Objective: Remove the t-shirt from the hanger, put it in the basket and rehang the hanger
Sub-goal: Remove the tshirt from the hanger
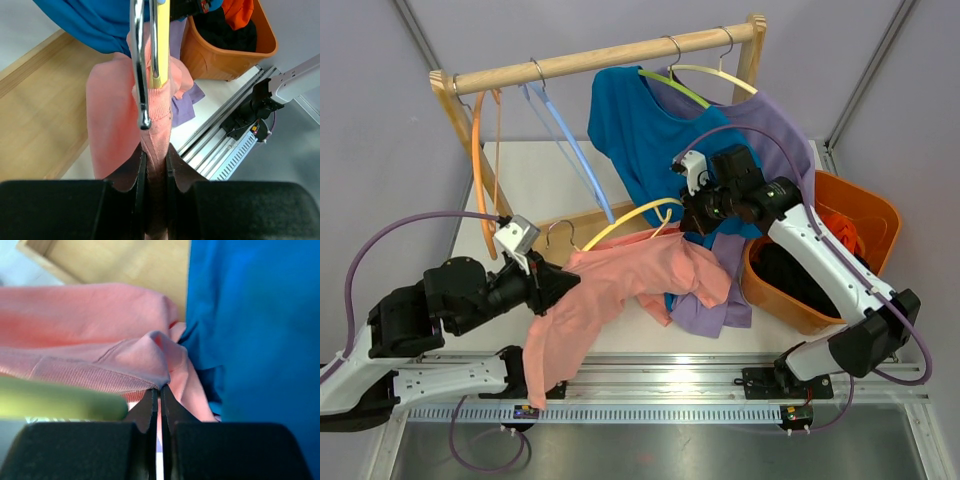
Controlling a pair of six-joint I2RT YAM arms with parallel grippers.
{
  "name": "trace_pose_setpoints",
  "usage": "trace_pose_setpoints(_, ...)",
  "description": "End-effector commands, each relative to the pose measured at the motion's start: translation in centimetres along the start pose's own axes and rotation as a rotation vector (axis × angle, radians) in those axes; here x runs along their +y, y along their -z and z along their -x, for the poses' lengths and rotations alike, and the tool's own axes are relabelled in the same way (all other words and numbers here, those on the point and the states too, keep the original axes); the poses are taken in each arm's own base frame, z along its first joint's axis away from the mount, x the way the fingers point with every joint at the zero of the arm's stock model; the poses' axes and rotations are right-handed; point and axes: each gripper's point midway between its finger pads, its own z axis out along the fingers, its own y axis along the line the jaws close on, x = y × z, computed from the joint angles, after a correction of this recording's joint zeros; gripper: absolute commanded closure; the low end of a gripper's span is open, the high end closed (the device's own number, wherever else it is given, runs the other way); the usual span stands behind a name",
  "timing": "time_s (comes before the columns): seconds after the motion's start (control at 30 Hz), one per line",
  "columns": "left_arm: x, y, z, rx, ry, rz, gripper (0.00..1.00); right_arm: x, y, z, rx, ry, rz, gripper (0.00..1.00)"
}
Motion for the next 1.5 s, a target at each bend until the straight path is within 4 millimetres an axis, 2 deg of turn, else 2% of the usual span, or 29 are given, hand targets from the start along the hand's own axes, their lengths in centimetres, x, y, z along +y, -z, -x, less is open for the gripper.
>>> trace_pose_setpoints(0.0, -0.4, 1.6, 4.9, -0.183, 0.053, -0.013, 1.0, 0.6, 2.2, 0.5, -0.068, 0.098, 0.05, 1.0)
trace_pose_setpoints(0.1, 0.4, -0.1, 3.5, -0.152, 0.056, 0.047, 1.0, 1.6, 2.8, 0.8, -0.101, 0.157, 0.11, 1.0)
trace_pose_setpoints(0.23, -0.1, -2.7, 2.4, -0.123, 0.056, 0.062, 1.0, 3.0, 3.9, 0.7, -0.135, 0.221, 0.175, 1.0)
trace_pose_setpoints(0.4, -1.3, -5.6, 1.3, -0.061, 0.012, 0.042, 1.0, 4.1, 5.2, 0.4, -0.155, 0.286, 0.22, 0.83)
trace_pose_setpoints(0.53, -1.6, -6.5, 1.2, -0.051, -0.042, 0.035, 1.0, 5.5, 6.2, -0.5, -0.157, 0.364, 0.294, 0.67)
trace_pose_setpoints(0.57, -1.6, -6.7, 1.2, -0.051, -0.055, 0.034, 1.0, 5.9, 6.5, -0.6, -0.154, 0.38, 0.314, 0.58)
trace_pose_setpoints(0.6, -1.7, -6.9, 1.3, -0.049, -0.068, 0.032, 1.0, 6.5, 6.9, -1.2, -0.141, 0.4, 0.353, 0.55)
trace_pose_setpoints(0.67, -1.9, -7.1, 1.0, -0.033, -0.116, 0.016, 1.0, 7.2, 7.7, -1.3, -0.142, 0.433, 0.391, 0.51)
trace_pose_setpoints(0.7, -1.9, -7.2, 1.0, -0.028, -0.133, 0.009, 1.0, 7.8, 8.3, -2.1, -0.118, 0.442, 0.428, 0.48)
trace_pose_setpoints(0.77, -2.5, -7.5, 0.3, 0.006, -0.197, -0.047, 1.0, 9.1, 9.8, -2.2, -0.147, 0.538, 0.497, 0.45)
trace_pose_setpoints(0.9, -4.0, -8.0, -1.5, 0.079, -0.398, -0.197, 1.0, 11.2, 12.3, -1.8, -0.232, 0.725, 0.603, 0.36)
trace_pose_setpoints(0.97, -4.0, -8.3, -2.6, 0.14, -0.454, -0.224, 1.0, 12.1, 13.9, -1.5, -0.251, 0.75, 0.639, 0.34)
trace_pose_setpoints(1.07, -3.8, -8.6, -2.7, 0.177, -0.52, -0.253, 1.0, 12.9, 15.1, -0.7, -0.271, 0.758, 0.677, 0.32)
trace_pose_setpoints(1.17, -3.8, -8.8, -1.8, 0.143, -0.577, -0.275, 1.0, 12.9, 15.0, -0.3, -0.273, 0.746, 0.672, 0.28)
trace_pose_setpoints(1.27, -3.8, -9.2, -0.7, 0.111, -0.598, -0.301, 1.0, 13.1, 14.1, -1.2, -0.225, 0.734, 0.701, 0.24)
trace_pose_setpoints(1.47, -5.1, -9.4, 0.5, 0.058, -0.7, -0.397, 1.0, 12.3, 11.2, -2.2, -0.139, 0.738, 0.657, 0.23)
